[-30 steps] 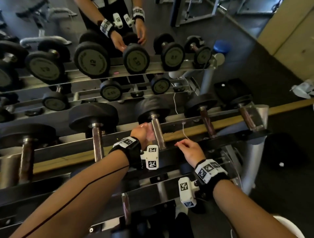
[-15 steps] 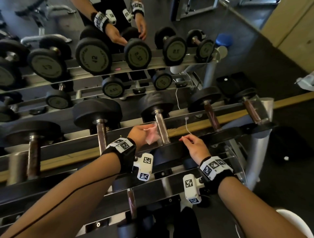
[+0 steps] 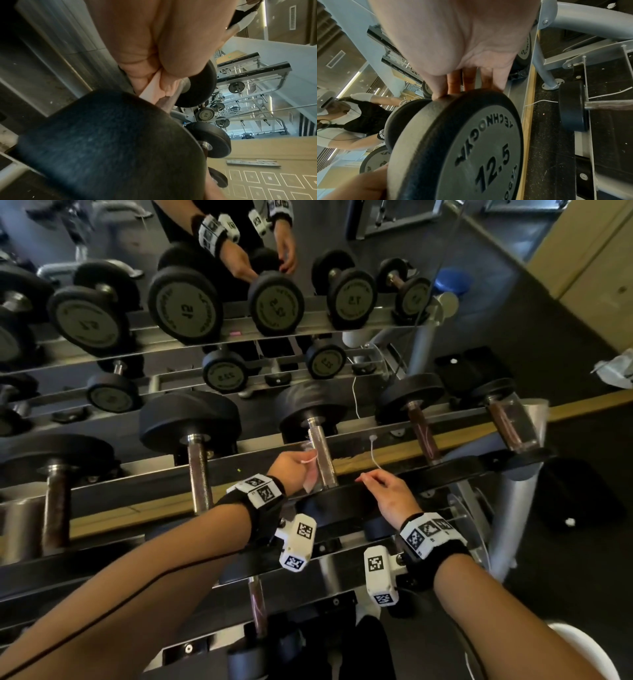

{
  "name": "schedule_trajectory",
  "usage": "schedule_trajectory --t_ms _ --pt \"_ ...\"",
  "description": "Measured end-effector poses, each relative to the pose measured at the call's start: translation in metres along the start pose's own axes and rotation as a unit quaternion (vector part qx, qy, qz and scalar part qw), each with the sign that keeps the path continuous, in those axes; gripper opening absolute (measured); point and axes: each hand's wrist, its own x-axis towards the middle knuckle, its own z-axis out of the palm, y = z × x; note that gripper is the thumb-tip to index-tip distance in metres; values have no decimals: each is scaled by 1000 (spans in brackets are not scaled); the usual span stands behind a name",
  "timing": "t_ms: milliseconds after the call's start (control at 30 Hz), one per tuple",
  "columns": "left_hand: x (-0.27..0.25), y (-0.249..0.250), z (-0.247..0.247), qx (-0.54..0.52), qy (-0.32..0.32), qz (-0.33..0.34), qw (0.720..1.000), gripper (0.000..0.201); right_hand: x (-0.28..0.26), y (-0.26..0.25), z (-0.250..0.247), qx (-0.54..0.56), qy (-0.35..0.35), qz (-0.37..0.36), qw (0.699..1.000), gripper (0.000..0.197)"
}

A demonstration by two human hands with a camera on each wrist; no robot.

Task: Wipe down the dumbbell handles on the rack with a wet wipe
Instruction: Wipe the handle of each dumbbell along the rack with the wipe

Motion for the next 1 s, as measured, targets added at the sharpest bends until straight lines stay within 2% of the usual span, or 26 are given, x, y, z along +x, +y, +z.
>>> schedule_trajectory --t_ms 133,233,333,433,600,700,867,1000 --pt "-21 3 -6 49 -37 -3 998 26 0 2 -2 -1 -2 -9 1000 22" --pt "-22 8 -17 118 -22 7 993 25 0 -1 -5 -1 -11 -4 1000 21" --pt "-18 8 -14 99 8 -5 995 24 -1 -3 -8 2 -16 -6 1000 21" --pt "-13 1 0 118 -2 -14 993 24 -2 -5 -8 9 -14 -5 1000 21" --pt "-7 2 7 48 -16 -66 997 27 -2 -3 -7 10 -8 -1 1000 23" --pt "-10 -3 8 -21 3 -83 996 23 -2 -2 -7 8 -4 -3 1000 24" --pt "-22 -5 13 -84 15 -64 994 30 0 0 -10 5 -15 -2 1000 25" --pt "-36 0 14 -110 12 -28 993 26 7 -1 -13 6 -36 12 999 24"
